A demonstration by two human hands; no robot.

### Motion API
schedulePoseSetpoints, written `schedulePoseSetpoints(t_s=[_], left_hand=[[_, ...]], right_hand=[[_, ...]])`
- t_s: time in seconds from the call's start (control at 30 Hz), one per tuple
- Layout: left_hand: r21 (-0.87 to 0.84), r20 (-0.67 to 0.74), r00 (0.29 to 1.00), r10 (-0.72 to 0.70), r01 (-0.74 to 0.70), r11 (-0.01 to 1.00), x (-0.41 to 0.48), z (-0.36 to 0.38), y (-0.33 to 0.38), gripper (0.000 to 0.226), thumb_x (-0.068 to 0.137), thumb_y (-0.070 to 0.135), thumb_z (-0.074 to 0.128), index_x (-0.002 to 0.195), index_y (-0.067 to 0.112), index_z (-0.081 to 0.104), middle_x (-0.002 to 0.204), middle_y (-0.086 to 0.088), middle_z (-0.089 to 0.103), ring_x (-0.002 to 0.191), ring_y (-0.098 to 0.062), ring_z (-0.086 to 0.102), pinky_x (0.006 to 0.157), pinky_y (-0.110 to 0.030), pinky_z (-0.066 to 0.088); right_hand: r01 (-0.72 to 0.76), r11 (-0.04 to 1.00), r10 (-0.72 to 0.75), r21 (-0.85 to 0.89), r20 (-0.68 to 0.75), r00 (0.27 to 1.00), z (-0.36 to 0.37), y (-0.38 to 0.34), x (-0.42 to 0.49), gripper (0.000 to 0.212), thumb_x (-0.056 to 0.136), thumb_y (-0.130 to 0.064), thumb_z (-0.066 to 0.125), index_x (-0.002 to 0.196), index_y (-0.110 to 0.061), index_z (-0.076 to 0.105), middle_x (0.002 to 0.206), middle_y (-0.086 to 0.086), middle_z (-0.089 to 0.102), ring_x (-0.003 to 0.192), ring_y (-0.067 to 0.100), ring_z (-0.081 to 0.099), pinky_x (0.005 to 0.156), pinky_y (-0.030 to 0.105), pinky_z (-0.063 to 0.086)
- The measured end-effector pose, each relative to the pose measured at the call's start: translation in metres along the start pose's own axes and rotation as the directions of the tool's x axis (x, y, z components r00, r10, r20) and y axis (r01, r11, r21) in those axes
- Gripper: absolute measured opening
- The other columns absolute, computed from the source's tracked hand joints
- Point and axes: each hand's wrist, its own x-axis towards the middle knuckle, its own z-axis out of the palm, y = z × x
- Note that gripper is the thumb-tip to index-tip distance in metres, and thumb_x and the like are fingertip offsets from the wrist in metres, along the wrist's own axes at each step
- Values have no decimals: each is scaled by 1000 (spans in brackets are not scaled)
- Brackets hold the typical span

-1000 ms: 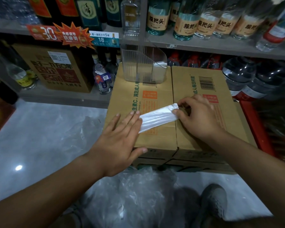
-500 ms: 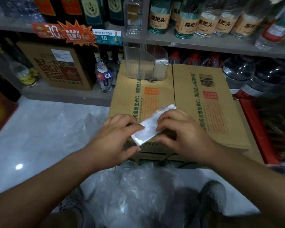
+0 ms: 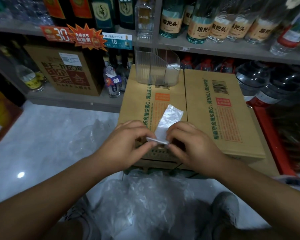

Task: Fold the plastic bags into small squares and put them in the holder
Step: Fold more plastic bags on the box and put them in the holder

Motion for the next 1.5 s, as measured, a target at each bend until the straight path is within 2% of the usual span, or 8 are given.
schedulePoseSetpoints(t_s=[0.2, 0.33, 0.53, 0.7, 0.83, 1.07, 1.2, 1.5], left_hand=[[-279, 49, 990, -132, 140, 950, 11, 3, 3, 38, 82, 39, 77, 117, 32, 64, 117, 12, 65, 117, -12, 61, 100, -43, 51], [-313, 67, 971, -231, 240, 919, 17, 8, 5, 30, 88, 30, 74, 116, 28, 64, 103, 10, 67, 101, -10, 63, 91, -44, 54], [-302, 21, 942, -334, 324, 896, 27, 15, 10, 11, 91, 17, 71, 97, 23, 64, 84, 2, 64, 83, -16, 59, 84, -35, 52], [-206, -3, 945, -327, 319, 925, 28, 19, 9, 14, 90, 22, 72, 97, 30, 61, 79, 9, 62, 79, -9, 60, 81, -31, 53], [-160, -12, 954, -299, 293, 943, 27, 19, 10, 24, 89, 25, 72, 108, 31, 59, 83, 11, 62, 83, -9, 60, 85, -35, 53], [-107, 65, 967, -248, 253, 961, 22, 12, 7, 43, 80, 35, 83, 113, 34, 55, 93, 14, 60, 93, -6, 58, 87, -37, 51], [-82, 62, 980, -187, 192, 978, 20, 6, 6, 36, 82, 28, 83, 109, 34, 61, 95, 18, 59, 97, -4, 57, 90, -33, 49], [102, 22, 999, 43, -45, 994, 8, 7, 0, 38, 84, 45, 69, 115, 24, 72, 123, 6, 52, 118, -13, 48, 99, -31, 45]], right_hand=[[-136, 973, 140, 184, -5, 990, -2, -8, 4, 16, 96, -30, 59, 95, -15, 64, 88, -3, 62, 80, 13, 59, 68, 34, 48], [-285, 850, 317, 442, 2, 948, -5, -12, 6, 10, 96, -18, 65, 90, -10, 63, 78, -3, 64, 71, 3, 58, 62, 19, 45], [-432, 614, 529, 661, 61, 846, -6, -7, 22, 24, 98, -19, 64, 75, -14, 58, 66, 2, 58, 63, 15, 53, 62, 29, 43], [-488, 748, 577, 450, -78, 813, -8, 8, 31, 9, 95, -28, 66, 89, -23, 61, 68, -13, 60, 57, 3, 51, 60, 28, 44], [-464, 822, 513, 330, -76, 855, -8, 15, 32, 36, 91, -18, 70, 125, -25, 58, 97, -7, 62, 77, 5, 61, 77, 28, 53], [-319, 933, 335, 169, -78, 939, -4, 21, 41, 13, 88, -10, 73, 96, -19, 77, 98, -4, 71, 93, 11, 63, 91, 30, 49], [-270, 956, 277, 116, -50, 960, 2, 24, 45, 13, 86, -11, 75, 93, -20, 78, 100, -9, 72, 99, 13, 64, 97, 34, 49], [-178, 983, 178, 40, 18, 984, -1, 20, 30, 12, 87, -14, 74, 97, -18, 79, 107, -7, 73, 102, 9, 57, 94, 5, 29]])
